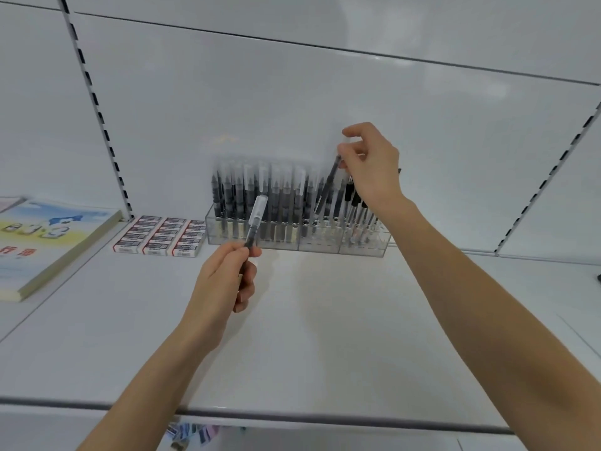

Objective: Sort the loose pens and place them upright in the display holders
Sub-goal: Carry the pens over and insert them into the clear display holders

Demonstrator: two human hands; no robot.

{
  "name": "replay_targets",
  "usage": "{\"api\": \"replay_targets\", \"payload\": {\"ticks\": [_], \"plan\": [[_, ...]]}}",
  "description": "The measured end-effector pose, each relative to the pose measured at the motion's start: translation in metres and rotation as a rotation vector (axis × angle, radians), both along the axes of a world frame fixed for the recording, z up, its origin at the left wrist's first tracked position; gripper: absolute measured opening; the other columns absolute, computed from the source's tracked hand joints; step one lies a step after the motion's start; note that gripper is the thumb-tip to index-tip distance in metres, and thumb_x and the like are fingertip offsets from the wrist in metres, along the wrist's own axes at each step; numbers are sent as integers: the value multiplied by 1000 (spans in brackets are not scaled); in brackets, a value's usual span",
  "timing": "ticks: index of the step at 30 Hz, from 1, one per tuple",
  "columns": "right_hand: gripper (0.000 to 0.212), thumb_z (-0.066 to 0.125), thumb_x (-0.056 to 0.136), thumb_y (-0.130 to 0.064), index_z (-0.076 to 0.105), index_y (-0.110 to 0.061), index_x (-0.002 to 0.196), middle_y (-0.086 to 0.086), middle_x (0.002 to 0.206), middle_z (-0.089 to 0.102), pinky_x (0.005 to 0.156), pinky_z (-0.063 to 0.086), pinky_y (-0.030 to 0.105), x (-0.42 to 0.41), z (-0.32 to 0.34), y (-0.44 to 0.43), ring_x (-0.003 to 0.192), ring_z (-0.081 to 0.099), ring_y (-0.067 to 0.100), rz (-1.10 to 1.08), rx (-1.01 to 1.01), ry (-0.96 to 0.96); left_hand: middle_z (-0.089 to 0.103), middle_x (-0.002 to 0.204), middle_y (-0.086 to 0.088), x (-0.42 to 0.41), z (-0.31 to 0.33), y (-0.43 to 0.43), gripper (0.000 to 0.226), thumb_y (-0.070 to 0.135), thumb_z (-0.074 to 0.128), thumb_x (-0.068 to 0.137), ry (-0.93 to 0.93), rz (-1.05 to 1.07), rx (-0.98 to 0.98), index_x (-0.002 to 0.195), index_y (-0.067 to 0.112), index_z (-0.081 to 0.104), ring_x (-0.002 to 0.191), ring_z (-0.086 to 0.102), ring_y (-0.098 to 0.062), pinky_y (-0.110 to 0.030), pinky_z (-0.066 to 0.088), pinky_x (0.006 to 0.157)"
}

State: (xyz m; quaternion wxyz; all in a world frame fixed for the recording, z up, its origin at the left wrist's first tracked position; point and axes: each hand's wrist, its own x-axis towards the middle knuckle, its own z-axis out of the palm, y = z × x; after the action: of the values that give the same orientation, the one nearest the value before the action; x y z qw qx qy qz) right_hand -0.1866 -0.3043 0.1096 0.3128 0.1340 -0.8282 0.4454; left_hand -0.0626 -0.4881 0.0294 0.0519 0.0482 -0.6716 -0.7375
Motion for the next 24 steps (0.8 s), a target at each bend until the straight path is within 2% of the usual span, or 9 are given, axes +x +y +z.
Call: {"api": "replay_targets", "payload": {"ticks": [5, 10, 12, 13, 15, 16, 19, 21, 24], "plan": [[22, 48, 93, -12, 56, -9, 113, 8, 88, 61, 77, 51, 32, -2, -3, -4, 82, 62, 24, 33, 96, -41, 45, 59, 2, 3, 1, 0, 26, 11, 36, 94, 13, 25, -23, 83, 18, 59, 45, 36, -9, -19, 28, 39], [19, 49, 93, -11, 56, -6, 110, 23, 81, 64, 75, 52, 40, 4, -29, -9, 76, 61, 35, 60, 225, -72, 49, 64, -2, 6, 4, 2, 24, 7, 39, 93, 47, 23, -40, 87, 16, 60, 50, 41, -13, -12, 31, 35], [20, 50, 93, -12, 56, -7, 112, 21, 79, 64, 72, 51, 39, 6, -32, -8, 75, 61, 32, 67, 225, -91, 52, 65, -3, 6, 4, 3, 22, 5, 42, 92, 62, 16, -32, 86, 15, 61, 52, 42, -15, -12, 32, 35], [22, 51, 93, -13, 56, -8, 114, 16, 80, 64, 71, 50, 32, 7, -30, -7, 73, 61, 25, 69, 221, -109, 53, 66, -3, 5, 3, 3, 21, 5, 44, 92, 72, 11, -35, 86, 15, 61, 53, 43, -15, -12, 34, 37], [27, 52, 93, -16, 57, -11, 118, 3, 85, 61, 69, 44, 13, 14, -25, -4, 74, 56, 8, 51, 166, -116, 56, 68, -2, 4, 1, 3, 16, 7, 48, 91, 90, 0, -41, 88, 16, 62, 53, 47, -13, -14, 38, 41], [26, 52, 92, -17, 57, -13, 118, 1, 86, 61, 70, 42, 8, 19, -23, -2, 76, 57, 6, 48, 91, -104, 57, 69, -2, 3, -1, 4, 15, 8, 51, 90, 99, -6, -37, 90, 16, 63, 53, 49, -11, -15, 40, 43], [15, 56, 90, -23, 60, -17, 104, 1, 81, 66, 69, 50, 16, 45, -18, -3, 73, 65, 8, 120, -156, -166, 57, 68, -2, -1, -3, 9, 12, 9, 57, 87, 142, -26, -47, 96, 15, 63, 50, 51, -5, -16, 42, 45], [10, 60, 88, -25, 62, -17, 94, -1, 78, 69, 63, 54, 20, 61, -21, -6, 68, 67, 7, 238, -189, -320, 56, 66, -1, -4, -2, 17, 15, 8, 59, 86, 169, -51, -64, 99, 14, 62, 49, 52, -4, -16, 42, 44], [4, 63, 86, -19, 63, -16, 83, -2, 72, 69, 59, 54, 18, 76, -30, -10, 62, 68, 7, 356, -261, -456, 58, 56, 10, -10, -3, 28, 18, 6, 61, 84, 200, -104, -126, 92, 22, 62, 49, 53, -2, -15, 42, 44]]}}
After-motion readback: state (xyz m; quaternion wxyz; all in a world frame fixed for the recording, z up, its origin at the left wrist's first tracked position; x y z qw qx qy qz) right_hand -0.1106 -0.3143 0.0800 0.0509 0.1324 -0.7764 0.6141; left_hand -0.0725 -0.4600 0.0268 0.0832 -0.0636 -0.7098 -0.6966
